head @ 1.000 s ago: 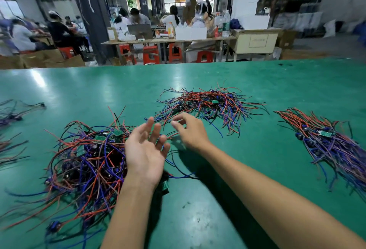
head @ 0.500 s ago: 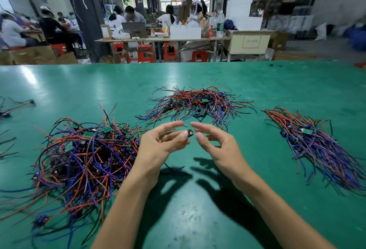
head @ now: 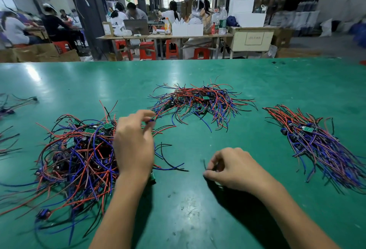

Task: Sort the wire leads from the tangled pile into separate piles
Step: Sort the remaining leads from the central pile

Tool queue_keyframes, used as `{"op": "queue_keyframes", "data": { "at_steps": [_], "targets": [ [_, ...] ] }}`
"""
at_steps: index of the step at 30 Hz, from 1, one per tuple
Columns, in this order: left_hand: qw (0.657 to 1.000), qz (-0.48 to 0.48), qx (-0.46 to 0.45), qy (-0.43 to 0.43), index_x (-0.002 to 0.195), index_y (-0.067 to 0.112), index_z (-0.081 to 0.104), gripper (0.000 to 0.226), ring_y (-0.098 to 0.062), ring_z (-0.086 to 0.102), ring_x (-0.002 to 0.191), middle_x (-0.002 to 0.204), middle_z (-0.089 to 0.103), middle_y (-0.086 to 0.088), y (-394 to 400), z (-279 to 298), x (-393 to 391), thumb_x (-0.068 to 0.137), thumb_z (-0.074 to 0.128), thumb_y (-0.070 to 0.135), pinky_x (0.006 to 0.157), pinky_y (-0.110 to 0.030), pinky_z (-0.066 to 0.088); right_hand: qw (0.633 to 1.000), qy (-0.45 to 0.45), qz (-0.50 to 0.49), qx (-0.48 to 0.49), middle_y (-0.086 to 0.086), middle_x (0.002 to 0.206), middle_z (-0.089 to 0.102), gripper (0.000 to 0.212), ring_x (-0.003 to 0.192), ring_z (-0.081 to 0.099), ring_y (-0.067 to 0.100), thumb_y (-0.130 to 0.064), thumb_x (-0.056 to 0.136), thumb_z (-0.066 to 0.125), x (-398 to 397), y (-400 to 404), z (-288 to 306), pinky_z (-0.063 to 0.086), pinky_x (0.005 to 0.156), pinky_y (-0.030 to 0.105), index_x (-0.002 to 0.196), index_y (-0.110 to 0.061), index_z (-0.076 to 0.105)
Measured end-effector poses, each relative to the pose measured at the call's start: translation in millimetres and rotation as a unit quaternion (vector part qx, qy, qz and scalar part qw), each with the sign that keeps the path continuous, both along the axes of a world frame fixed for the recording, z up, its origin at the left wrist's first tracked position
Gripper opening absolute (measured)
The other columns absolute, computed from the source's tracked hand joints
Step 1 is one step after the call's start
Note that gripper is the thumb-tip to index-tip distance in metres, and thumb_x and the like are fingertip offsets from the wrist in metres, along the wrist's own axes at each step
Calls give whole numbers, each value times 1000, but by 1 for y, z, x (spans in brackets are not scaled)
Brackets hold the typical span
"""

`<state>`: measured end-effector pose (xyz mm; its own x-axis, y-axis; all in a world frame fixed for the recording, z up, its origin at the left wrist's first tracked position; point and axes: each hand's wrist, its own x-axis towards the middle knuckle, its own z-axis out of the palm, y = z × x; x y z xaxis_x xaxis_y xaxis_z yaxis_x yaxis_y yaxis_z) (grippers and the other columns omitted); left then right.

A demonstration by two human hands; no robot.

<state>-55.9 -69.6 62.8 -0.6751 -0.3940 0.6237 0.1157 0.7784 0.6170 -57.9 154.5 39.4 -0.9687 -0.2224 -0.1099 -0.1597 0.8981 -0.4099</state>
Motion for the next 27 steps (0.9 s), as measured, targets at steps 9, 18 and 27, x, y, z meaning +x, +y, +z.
{"op": "queue_keyframes", "data": {
  "at_steps": [9, 18, 27],
  "targets": [
    [985, 104, -75, -113, 107, 27, 73, 26, -30, 43, 118, 114, 62, -6, -9, 4, 3, 85, 68, 14, 99, -45, 34, 993, 101, -52, 28, 9, 63, 33, 32, 72, 41, 38, -18, 91, 49, -22, -53, -8, 28, 58, 35, 65, -13, 32],
    [993, 31, -54, -99, 104, 26, 73, 27, -25, 47, 114, 108, 66, -3, 4, -12, -9, 88, 60, 9, 97, -40, 36, 976, 26, -53, -209, 21, 136, 49, 36, 127, 48, 35, -16, 98, 51, -92, -152, -14, 38, 104, 35, 126, 5, 61],
    [999, 33, 31, -13, 100, 25, 74, 32, -23, 43, 112, 101, 66, -4, -15, -7, -11, 88, 56, 0, 99, -34, 35, 924, -120, 134, -338, 14, 93, 69, 19, 86, 58, 19, -16, 88, 60, -85, -168, -12, 47, 71, 28, 76, -20, 73]
  ]
}}
